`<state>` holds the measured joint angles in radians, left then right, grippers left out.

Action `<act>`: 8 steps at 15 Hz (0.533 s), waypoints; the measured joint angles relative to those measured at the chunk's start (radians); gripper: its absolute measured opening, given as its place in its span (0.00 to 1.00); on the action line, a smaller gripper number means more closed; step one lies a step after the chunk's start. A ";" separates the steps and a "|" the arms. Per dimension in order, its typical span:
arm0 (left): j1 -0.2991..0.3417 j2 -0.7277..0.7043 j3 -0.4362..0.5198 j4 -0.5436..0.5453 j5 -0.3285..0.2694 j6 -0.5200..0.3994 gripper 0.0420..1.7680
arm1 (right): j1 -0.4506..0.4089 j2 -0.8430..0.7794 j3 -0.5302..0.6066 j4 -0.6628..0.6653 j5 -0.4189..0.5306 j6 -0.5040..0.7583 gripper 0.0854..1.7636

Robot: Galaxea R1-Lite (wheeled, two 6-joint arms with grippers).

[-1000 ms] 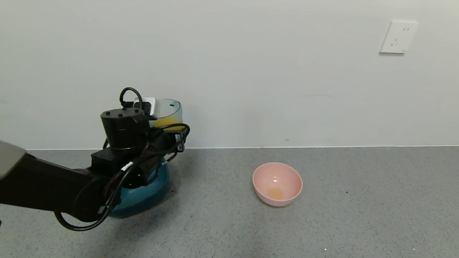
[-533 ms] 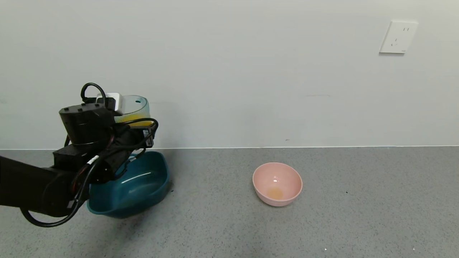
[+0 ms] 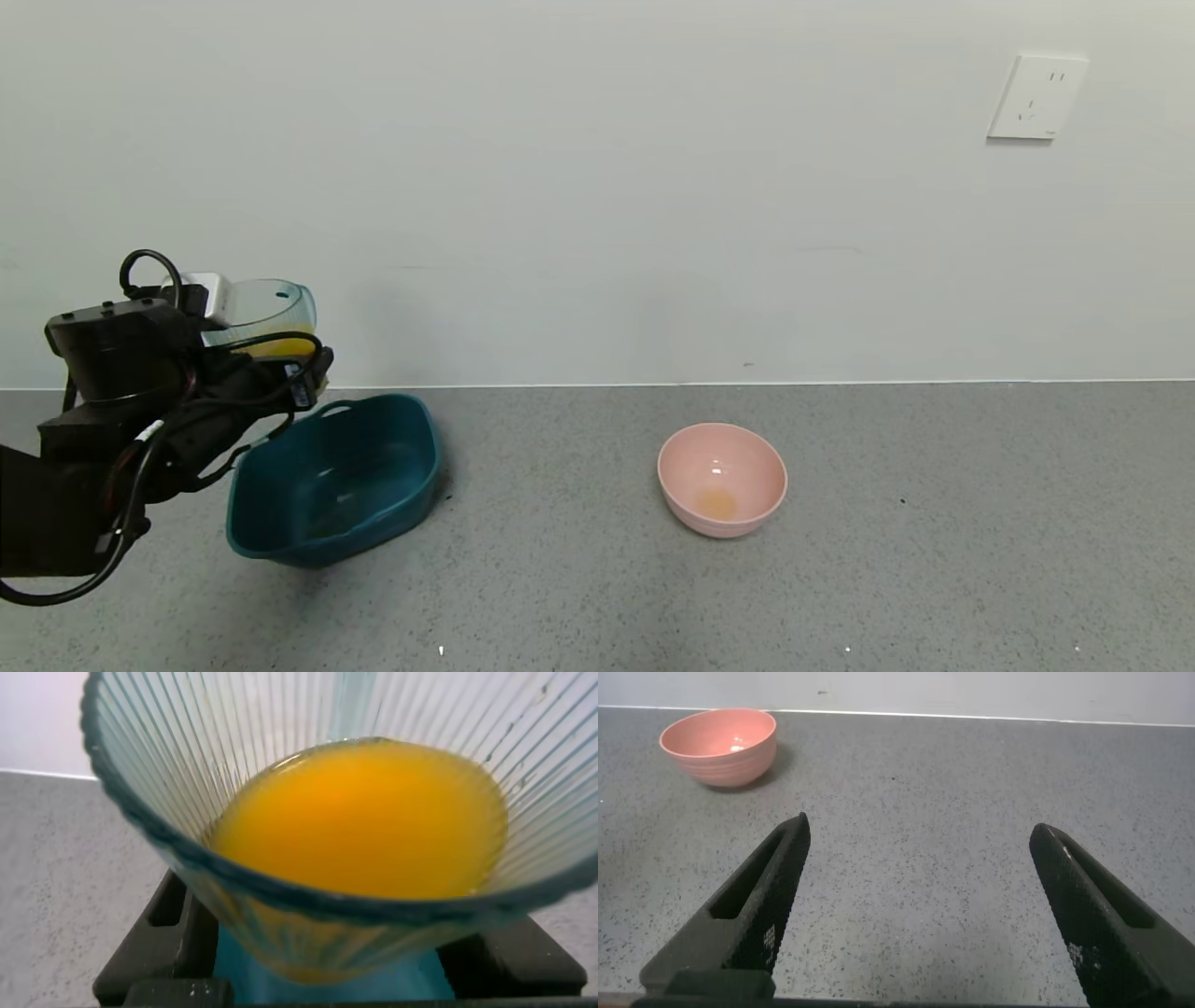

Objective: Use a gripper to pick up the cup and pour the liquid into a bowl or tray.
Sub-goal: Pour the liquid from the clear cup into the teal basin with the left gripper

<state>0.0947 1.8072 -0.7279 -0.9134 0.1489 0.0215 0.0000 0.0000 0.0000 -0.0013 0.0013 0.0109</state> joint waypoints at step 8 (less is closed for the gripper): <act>0.196 0.022 0.055 -0.048 -0.134 0.063 0.72 | 0.000 0.000 0.000 0.000 0.000 0.000 0.97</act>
<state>0.2904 1.8296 -0.6726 -0.9615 0.0153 0.0845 0.0000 0.0000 0.0000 -0.0013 0.0013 0.0104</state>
